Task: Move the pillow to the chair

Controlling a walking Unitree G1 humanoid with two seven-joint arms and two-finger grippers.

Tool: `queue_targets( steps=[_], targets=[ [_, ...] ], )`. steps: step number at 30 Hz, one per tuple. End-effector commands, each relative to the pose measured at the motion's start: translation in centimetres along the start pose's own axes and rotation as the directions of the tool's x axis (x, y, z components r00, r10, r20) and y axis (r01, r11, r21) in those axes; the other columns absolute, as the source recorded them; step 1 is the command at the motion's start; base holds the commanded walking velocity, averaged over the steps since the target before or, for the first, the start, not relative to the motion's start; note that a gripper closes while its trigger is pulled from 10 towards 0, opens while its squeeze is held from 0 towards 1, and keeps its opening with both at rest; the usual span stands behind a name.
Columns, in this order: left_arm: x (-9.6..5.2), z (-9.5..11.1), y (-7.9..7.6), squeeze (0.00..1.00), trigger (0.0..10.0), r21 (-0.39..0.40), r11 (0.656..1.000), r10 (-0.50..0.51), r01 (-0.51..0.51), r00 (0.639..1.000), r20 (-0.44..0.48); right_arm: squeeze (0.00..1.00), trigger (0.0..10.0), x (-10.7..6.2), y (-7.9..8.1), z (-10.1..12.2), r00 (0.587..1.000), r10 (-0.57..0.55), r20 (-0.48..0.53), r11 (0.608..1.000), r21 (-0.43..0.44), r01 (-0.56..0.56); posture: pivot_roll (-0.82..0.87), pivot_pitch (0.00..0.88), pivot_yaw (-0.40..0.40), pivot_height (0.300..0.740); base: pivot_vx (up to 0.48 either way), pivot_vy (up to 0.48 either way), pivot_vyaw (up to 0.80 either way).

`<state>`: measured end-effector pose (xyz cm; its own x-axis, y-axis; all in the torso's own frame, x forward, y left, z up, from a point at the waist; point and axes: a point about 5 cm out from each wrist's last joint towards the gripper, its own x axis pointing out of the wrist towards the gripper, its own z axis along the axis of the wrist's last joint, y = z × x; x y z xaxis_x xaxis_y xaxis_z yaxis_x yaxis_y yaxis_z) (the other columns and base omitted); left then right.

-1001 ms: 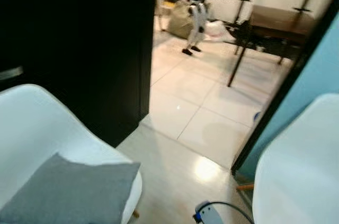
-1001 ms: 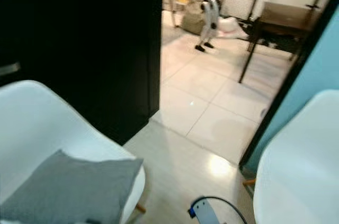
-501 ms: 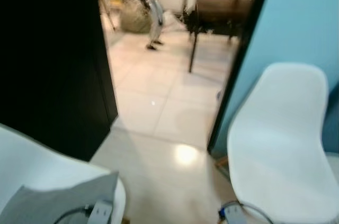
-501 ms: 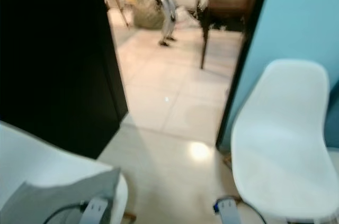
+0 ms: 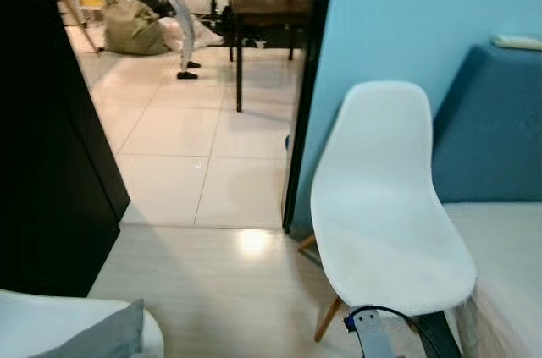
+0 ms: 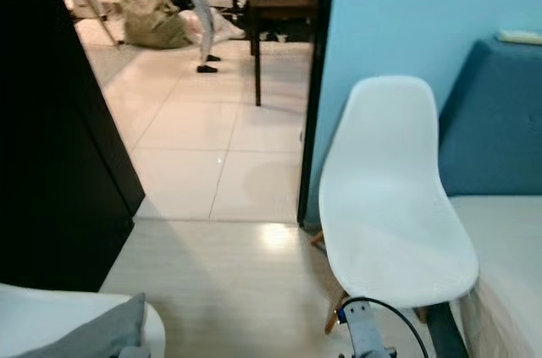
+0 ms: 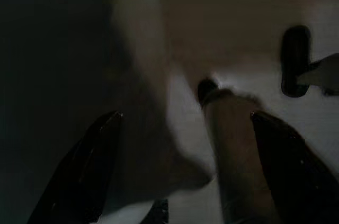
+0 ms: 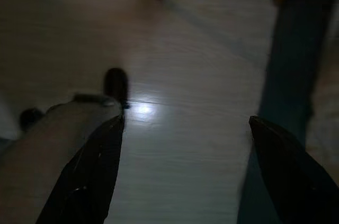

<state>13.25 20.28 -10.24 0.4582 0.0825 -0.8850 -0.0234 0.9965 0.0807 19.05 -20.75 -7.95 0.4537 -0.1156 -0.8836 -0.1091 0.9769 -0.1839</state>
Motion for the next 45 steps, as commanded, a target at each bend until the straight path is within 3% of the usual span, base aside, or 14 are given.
queue_targets(
  steps=[1,7,12,21,30,33,45],
  targets=[
    [0.1,0.8,-0.3,0.00,10.0,0.017,1.000,-0.007,0.006,1.000,0.024,0.00,10.0,0.0,0.0,-0.3,1.000,0.001,-0.008,1.000,-0.024,-0.001,0.07,0.000,-0.026,0.740,0.000,0.000,-0.71],
    [0.4,2.4,-1.5,0.00,10.0,0.036,0.999,-0.038,0.035,0.997,0.062,0.00,10.0,0.0,-0.6,-0.6,1.000,-0.010,-0.018,1.000,-0.027,0.010,0.05,0.000,-0.015,0.740,0.000,0.000,-0.71],
    [0.4,1.9,-2.5,0.00,10.0,0.097,0.992,-0.079,0.075,0.996,0.034,0.00,10.0,-0.1,-0.8,-1.0,0.999,-0.025,-0.020,0.999,0.020,0.026,0.01,0.000,0.010,0.740,0.000,0.000,-0.71],
    [0.3,1.3,-1.9,0.00,10.0,0.108,0.992,-0.068,0.066,0.998,0.016,0.00,10.0,-0.1,-0.7,-1.8,0.999,-0.031,-0.038,0.999,-0.013,0.031,0.03,0.000,-0.007,0.740,0.000,0.000,-0.63],
    [0.3,1.3,-2.6,0.00,10.0,0.131,0.988,-0.088,0.086,0.996,0.013,0.00,10.0,-0.1,0.1,-1.3,1.000,0.010,-0.011,1.000,-0.016,-0.010,0.01,0.000,0.002,0.740,0.000,-0.458,0.00],
    [0.3,1.2,-2.9,0.00,10.0,0.130,0.987,-0.094,0.092,0.995,0.011,0.00,10.0,-0.1,-0.1,-1.6,1.000,0.002,-0.016,1.000,0.013,-0.002,0.01,0.000,-0.003,0.740,0.000,-0.480,0.00],
    [0.2,0.9,-3.3,0.00,10.0,0.118,0.988,-0.104,0.102,0.995,0.009,0.00,10.0,-0.1,-0.3,-2.0,0.999,0.004,-0.036,1.000,-0.012,-0.005,0.01,0.000,-0.011,0.740,0.000,-0.479,-0.13]
  ],
)
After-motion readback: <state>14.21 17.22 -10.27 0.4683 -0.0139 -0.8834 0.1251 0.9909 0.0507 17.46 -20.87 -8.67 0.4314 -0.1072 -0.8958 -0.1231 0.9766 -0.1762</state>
